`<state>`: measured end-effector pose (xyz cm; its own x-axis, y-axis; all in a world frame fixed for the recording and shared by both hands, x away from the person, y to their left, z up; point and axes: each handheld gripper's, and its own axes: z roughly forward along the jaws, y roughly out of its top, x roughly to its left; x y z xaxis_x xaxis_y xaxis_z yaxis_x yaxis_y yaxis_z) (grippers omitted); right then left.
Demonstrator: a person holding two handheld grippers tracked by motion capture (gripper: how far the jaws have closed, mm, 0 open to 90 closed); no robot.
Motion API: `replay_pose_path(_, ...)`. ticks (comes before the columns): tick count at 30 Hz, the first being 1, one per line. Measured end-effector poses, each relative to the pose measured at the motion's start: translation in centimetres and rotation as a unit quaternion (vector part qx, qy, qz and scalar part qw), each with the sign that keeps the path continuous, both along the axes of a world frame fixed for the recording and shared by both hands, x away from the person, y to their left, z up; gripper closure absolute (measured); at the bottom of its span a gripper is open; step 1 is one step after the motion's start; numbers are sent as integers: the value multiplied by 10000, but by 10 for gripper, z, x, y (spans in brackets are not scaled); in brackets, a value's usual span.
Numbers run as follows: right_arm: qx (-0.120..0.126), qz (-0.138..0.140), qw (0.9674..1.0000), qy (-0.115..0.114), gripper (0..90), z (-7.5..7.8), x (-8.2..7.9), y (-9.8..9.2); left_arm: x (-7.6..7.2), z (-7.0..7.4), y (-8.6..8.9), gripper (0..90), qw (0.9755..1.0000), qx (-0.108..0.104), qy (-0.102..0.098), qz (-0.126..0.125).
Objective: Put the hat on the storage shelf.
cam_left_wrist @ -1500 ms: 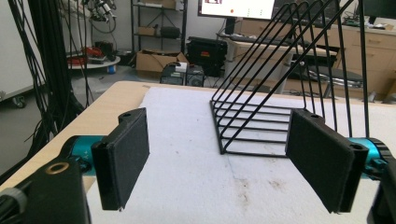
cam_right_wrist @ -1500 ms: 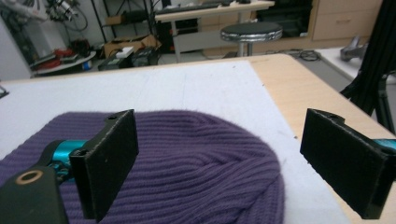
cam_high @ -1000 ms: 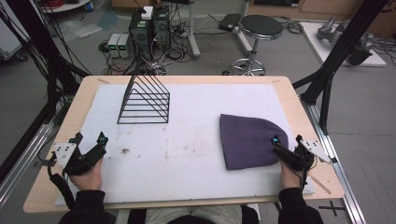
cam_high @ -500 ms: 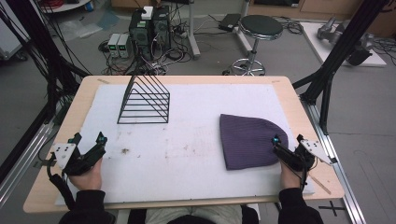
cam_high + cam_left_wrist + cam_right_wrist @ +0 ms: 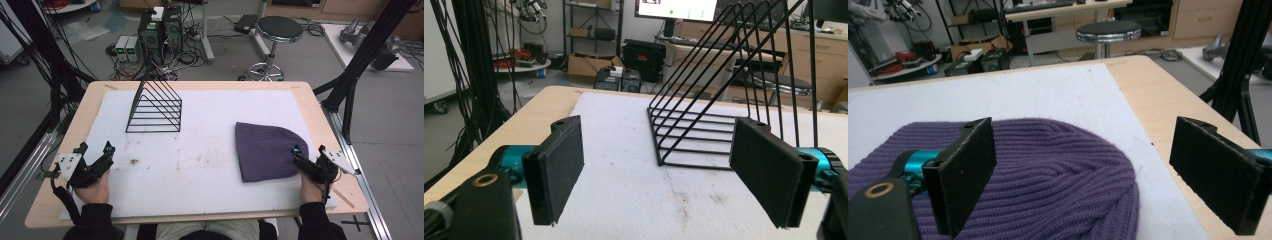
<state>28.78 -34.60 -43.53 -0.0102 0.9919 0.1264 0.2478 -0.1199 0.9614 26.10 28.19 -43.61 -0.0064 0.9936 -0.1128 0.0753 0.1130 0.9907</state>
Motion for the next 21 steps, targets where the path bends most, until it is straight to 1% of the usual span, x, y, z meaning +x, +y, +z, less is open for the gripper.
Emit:
replay_pose_path(2, -9, 15, 10000, 27, 105, 1, -1, 0, 1, 0, 0, 221, 10000, -1, 9, -12)
replay_pose_path(3, -21, 25, 10000, 6, 104, 1, -1, 1, 1, 0, -1, 221, 10000, -10, -1, -12)
replay_pose_path(7, -140, 40, 9999, -13, 105, 4, -3, 2, 2, 0, -1, 221, 10000, 7, 2, -39)
replay_pose_path(9, -208, 40, 9998, 30, 105, 6, -4, 3, 3, 0, -2, 221, 10000, -2, 2, -48)
replay_pose_path(14, -226, 25, 9996, 165, 105, 13, -6, 5, 4, 0, -3, 221, 10000, 9, 4, -76)
replay_pose_path(16, -233, 9, 9996, 160, 104, 15, -6, 5, 5, 0, -3, 221, 10000, 12, -2, -82)
replay_pose_path(17, -260, -6, 9995, 185, 105, 17, -7, 4, 5, 0, -3, 221, 10000, 13, -1, -99)
replay_pose_path(21, -231, -109, 9992, 295, 105, 21, -8, 2, 6, 0, -4, 221, 9999, 12, 5, -124)
